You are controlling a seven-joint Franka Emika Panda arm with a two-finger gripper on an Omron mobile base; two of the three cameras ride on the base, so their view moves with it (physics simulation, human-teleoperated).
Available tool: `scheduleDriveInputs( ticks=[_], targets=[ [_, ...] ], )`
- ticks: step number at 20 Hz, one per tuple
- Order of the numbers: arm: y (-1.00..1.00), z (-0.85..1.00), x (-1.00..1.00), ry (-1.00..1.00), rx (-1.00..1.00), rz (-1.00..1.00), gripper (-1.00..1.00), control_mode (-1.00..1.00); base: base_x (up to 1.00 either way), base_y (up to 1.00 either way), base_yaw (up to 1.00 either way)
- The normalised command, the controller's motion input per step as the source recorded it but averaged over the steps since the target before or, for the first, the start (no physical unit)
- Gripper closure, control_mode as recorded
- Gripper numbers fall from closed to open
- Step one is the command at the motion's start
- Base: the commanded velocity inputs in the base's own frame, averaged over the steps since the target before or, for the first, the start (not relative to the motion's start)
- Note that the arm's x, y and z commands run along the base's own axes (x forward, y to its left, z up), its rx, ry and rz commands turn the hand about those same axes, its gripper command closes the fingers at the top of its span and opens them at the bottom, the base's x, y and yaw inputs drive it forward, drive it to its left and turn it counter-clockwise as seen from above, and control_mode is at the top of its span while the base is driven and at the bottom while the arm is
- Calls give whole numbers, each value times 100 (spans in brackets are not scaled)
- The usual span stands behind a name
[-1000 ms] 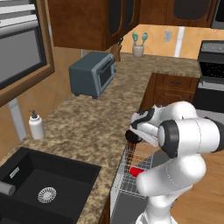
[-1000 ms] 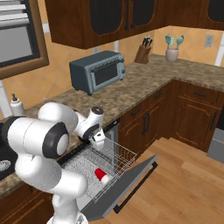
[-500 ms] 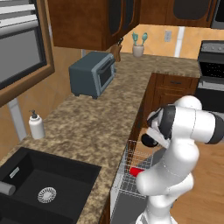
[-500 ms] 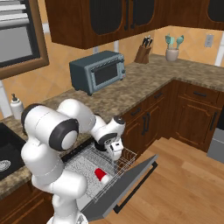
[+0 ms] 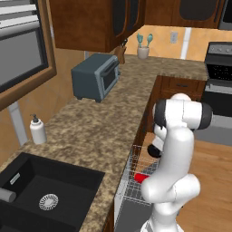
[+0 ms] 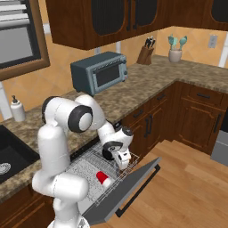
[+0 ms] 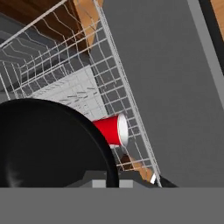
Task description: Pick up the cup and bowl from the counter, place them in the dishwasher, and close the dishwasher door.
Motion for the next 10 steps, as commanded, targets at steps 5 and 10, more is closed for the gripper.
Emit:
scheduleDriveInputs(
  ticks=[5,10],
  targets=[
    [5,-39,31,-1,4,0,100,-100,0,0,0],
    [28,-64,34,0,10,0,100,-100,0,0,0]
  ],
)
